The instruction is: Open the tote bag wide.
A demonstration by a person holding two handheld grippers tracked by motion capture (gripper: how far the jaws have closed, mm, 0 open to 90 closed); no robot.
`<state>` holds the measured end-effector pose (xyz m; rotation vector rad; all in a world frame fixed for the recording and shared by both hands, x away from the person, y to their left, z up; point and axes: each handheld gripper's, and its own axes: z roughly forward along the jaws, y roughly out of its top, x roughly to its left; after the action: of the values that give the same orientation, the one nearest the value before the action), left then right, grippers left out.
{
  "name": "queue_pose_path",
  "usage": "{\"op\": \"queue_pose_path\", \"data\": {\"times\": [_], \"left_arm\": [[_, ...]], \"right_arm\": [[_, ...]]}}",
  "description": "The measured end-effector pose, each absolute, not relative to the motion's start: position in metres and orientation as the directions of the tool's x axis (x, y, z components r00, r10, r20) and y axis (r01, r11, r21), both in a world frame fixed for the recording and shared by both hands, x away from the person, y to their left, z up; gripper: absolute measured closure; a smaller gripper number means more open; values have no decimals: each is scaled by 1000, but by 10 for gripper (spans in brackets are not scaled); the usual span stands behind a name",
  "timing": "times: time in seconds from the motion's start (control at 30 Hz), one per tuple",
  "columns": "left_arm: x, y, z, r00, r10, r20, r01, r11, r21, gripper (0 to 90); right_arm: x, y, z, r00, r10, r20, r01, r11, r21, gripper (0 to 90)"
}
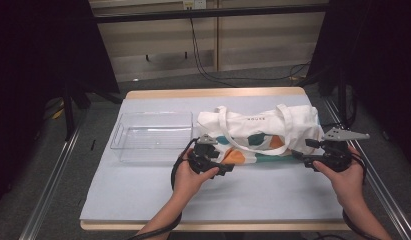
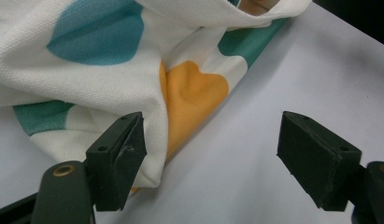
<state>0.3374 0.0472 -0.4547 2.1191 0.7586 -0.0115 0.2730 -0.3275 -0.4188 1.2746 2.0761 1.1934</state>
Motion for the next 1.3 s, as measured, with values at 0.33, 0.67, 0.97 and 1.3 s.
{"op": "queue_pose_path", "data": {"times": [0.33,0.67,0.97,1.3], "left_arm": [[336,44,-458,824,508,-252,504,-451,737,207],[337,43,-460,830,499,-250,500,-465,731,206],[335,39,-461,837,488,-247,490,-469,735,209],[335,31,-457,848,473,-237,468,-461,754,264]], "right_arm": [[295,-327,-394,-481,874,73,494,202,846,343],[323,-320,-378,-449,887,103,508,159,847,403],[337,-303,-376,-469,882,56,497,211,842,626],[330,-300,-366,-500,865,39,433,211,877,824]]}}
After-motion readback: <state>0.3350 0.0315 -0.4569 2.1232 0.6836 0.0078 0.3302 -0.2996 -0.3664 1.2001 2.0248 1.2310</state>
